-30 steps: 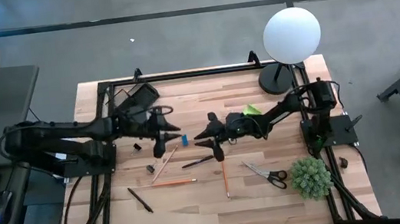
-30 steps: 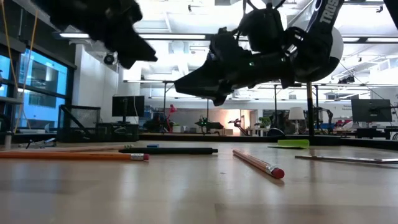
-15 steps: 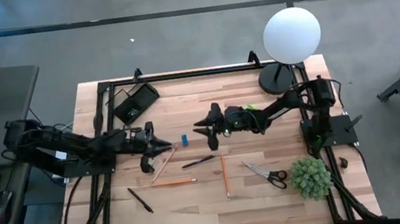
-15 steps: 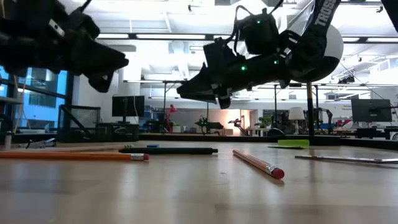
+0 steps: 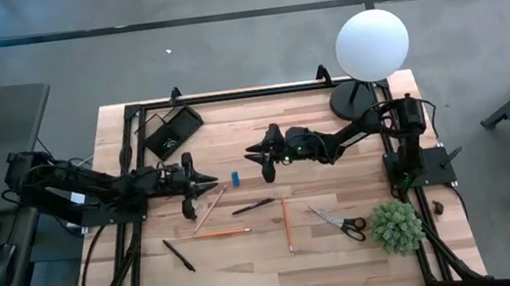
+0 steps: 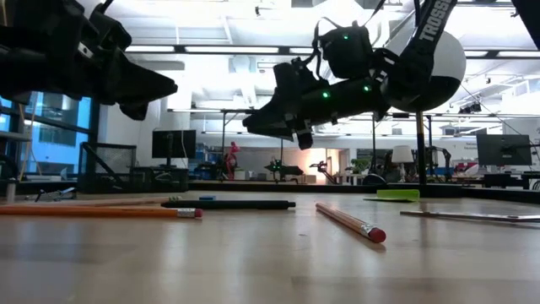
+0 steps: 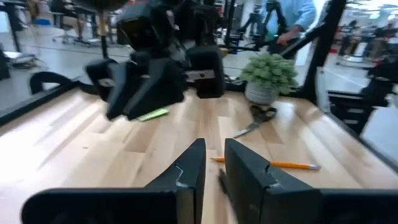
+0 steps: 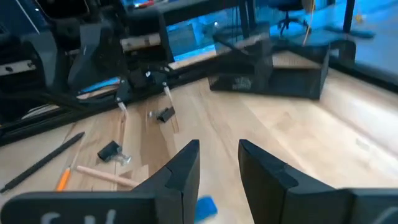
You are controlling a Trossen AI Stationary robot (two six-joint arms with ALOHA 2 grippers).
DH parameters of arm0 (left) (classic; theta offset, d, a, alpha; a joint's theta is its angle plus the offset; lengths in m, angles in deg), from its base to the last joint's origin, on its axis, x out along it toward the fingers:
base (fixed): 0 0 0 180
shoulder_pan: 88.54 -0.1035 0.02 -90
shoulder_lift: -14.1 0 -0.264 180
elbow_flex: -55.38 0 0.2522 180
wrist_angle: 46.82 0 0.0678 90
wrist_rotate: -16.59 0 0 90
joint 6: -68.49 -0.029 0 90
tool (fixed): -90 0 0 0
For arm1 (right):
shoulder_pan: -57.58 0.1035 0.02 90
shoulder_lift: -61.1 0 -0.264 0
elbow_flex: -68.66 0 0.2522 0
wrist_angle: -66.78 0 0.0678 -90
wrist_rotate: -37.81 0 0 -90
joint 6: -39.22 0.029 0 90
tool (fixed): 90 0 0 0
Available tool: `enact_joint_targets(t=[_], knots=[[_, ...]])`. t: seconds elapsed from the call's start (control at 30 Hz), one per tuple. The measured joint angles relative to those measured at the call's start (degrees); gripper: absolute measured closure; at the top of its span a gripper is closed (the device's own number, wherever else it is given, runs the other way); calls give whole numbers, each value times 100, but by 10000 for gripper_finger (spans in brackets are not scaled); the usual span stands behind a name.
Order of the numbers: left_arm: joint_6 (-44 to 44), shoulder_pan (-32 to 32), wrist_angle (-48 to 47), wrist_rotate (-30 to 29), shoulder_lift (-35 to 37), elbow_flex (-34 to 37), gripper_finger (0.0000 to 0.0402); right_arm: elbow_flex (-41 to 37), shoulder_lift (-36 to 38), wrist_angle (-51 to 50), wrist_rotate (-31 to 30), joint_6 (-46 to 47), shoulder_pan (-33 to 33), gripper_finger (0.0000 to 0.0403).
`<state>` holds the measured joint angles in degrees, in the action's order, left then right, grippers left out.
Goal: Pick and place office supplies into organizer
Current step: Put the black pen into the top left section of the desk organizer
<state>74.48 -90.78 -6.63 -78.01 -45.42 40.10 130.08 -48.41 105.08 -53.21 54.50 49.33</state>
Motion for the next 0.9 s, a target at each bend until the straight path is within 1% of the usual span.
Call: enact_joint_targets(t=[0.07,0.17,0.23,0.33,0.43,0.5,0.6,0.7,0.8,0.9], knots=[[25,0,-4,254,0,0,353,173,0,-217,-122,-236,91,301],[-43,0,-21,484,0,0,353,461,0,-900,-326,-633,285,301],[-127,2,-51,493,0,0,353,646,0,-1385,-462,-876,398,301],[-164,2,-55,270,0,0,353,804,0,-1947,-504,-1123,517,299],[-142,0,-55,43,0,0,353,810,0,-2084,-512,-1252,568,293],[-123,1,-55,-24,0,0,353,789,0,-2098,-569,-1162,564,285],[-119,0,-82,-56,0,-2,353,778,0,-2148,-710,-906,551,269],[-55,2,-92,-196,0,-2,352,776,0,-2310,-898,-934,662,249],[28,2,-91,-195,0,-2,353,771,0,-2533,-1205,-974,889,230],[31,3,-236,-76,0,-2,353,767,-2,-2522,-1299,-976,1068,217]])
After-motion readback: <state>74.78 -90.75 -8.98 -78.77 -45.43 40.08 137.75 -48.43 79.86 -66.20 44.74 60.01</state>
